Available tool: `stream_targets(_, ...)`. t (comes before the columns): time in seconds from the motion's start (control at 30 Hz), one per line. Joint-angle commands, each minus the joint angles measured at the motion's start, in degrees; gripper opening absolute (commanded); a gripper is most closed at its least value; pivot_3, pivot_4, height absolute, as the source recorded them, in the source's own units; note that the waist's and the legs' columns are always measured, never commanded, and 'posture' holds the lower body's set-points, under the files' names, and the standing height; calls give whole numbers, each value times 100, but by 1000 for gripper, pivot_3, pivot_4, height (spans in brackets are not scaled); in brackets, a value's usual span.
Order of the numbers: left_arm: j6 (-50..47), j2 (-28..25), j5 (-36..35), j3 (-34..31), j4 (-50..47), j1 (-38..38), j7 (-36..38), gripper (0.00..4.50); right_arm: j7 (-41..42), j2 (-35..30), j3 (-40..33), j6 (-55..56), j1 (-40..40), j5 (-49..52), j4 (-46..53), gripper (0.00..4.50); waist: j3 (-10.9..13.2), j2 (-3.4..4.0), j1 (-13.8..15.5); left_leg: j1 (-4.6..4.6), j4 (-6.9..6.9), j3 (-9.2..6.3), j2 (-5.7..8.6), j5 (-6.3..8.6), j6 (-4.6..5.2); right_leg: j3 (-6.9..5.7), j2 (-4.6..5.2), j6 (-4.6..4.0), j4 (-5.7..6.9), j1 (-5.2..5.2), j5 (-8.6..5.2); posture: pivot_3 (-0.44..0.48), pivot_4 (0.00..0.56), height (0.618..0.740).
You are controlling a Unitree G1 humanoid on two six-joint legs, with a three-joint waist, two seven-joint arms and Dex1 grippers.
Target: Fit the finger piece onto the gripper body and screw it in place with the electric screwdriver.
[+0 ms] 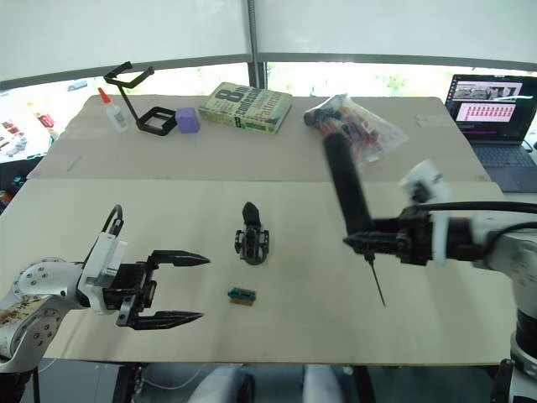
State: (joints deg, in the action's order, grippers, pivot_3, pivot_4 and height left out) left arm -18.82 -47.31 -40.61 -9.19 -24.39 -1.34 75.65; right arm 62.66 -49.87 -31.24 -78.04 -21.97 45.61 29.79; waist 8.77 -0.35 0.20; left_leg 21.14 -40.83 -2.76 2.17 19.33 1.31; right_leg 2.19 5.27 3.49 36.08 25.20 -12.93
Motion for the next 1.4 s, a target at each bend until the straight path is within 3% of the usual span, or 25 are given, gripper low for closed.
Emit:
stream_targets(0.03, 263, -47, 62, -114, 173, -21, 211, 4500, -63, 593, -728, 688, 155, 1006, 790, 1916, 0, 0, -9, -2, -1, 0, -1, 0, -1, 0, -1, 0, 0, -4, 0, 0, 150, 740)
stream_targets(0.17, 785, -19, 454, -44, 547, 175, 445, 4500, 219, 1688, 77, 2761, 933, 475, 1540, 1916, -3, -5, -51, -22, -2, 7, -3, -1, -1, 3, -3, 0, 0, -18, 1, 0, 150, 740)
stream_targets(0.3, 1398, 110, 835, 12, 937, 300, 531, 4500, 513, 2679, 1377, 4996, 1131, -648, 1173, 1916, -3, -1, -131, -31, 4, 20, 3, -4, -7, 14, 2, 0, 6, -15, 1, 0, 150, 740)
stream_targets(0.53, 2472, 527, 1491, 412, 1936, 324, 639, 4500, 808, 3101, 2838, 6746, 728, -1551, -125, 1916, 0, -5, -130, -84, 12, 29, 0, -22, -40, 6, 2, -3, 4, -52, 1, 0, 150, 740)
stream_targets(0.9, 2779, 1281, 1890, 1186, 2646, -303, 371, 4500, 458, 3300, 4010, 6846, 161, -1690, -622, 1916, -1, -8, -110, -83, 10, 23, 1, -23, -41, 2, 3, -4, 7, -50, 2, 0, 150, 740)
stream_targets(1.4, 2944, 1510, 2030, 1497, 2985, -486, 334, 4500, 405, 3076, 4310, 6964, 160, -1829, -1042, 1916, -1, -8, -112, -83, 10, 24, 1, -22, -39, 2, 3, -4, 8, -49, 2, 0, 150, 740)
